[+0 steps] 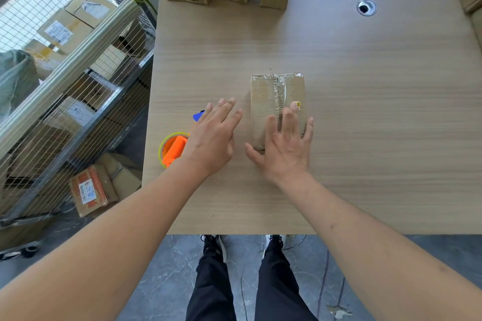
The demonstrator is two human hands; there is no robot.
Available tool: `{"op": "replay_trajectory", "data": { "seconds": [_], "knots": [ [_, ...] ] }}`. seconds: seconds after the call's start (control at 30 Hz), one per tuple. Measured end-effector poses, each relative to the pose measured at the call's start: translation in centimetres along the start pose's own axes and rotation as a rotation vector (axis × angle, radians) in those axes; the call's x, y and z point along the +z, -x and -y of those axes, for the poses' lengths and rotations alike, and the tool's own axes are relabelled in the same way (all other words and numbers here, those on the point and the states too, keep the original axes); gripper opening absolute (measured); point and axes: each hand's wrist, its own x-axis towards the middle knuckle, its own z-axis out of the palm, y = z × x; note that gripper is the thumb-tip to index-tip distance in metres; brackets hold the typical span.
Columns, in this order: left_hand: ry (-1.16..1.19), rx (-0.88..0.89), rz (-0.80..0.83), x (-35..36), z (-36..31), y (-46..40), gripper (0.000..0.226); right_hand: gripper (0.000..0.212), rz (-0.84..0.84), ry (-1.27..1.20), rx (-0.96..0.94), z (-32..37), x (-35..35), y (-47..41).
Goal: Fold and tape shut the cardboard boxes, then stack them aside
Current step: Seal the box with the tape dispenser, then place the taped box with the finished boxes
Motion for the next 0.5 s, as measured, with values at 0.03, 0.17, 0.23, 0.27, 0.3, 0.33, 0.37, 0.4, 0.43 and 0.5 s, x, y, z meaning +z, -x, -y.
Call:
{"op": "replay_trajectory", "data": {
  "seconds": [0.03,0.17,0.23,0.27,0.3,0.33,0.37,0.4,0.43,0.5],
  "knots": [
    [-0.010,-0.014,0.010,-0.1,0.1,0.0,0.059,0.079,-0.003,-0.016,0.018,0.1,-0.2,-0.1],
    [-0.025,-0.040,0.035,-0.6,0.1,-0.1,0.058,0.094,0.029,-0.119,0.154,0.7,-1.1,-0.7],
    [-0.039,-0.037,0.048,-0.9,0.1,-0.1,0.059,0.106,0.093,-0.194,0.243,0.9,-1.3,-1.1],
    [-0.046,-0.039,0.054,-1.0,0.1,-0.2,0.059,0.109,0.111,-0.214,0.273,1.0,-1.4,-1.3],
    [-0.051,-0.048,0.061,-1.2,0.1,-0.3,0.060,0.110,0.116,-0.209,0.286,1.1,-1.5,-1.4],
    [-0.053,-0.061,0.069,-1.5,0.1,-0.4,0.061,0.110,0.114,-0.186,0.288,1.2,-1.6,-1.5],
    [-0.053,-0.076,0.080,-1.8,0.1,-0.6,0.062,0.109,0.110,-0.162,0.285,1.3,-1.7,-1.5],
    [-0.048,-0.089,0.092,-2.1,0.0,-0.7,0.063,0.108,0.102,-0.149,0.282,1.2,-2.0,-1.5],
    [-0.041,-0.100,0.103,-2.5,-0.1,-0.9,0.064,0.107,0.089,-0.144,0.278,1.2,-2.2,-1.4],
    [-0.028,-0.113,0.118,-3.3,-0.4,-1.0,0.062,0.107,0.052,-0.143,0.264,1.0,-3.0,-1.2]
  ]
}}
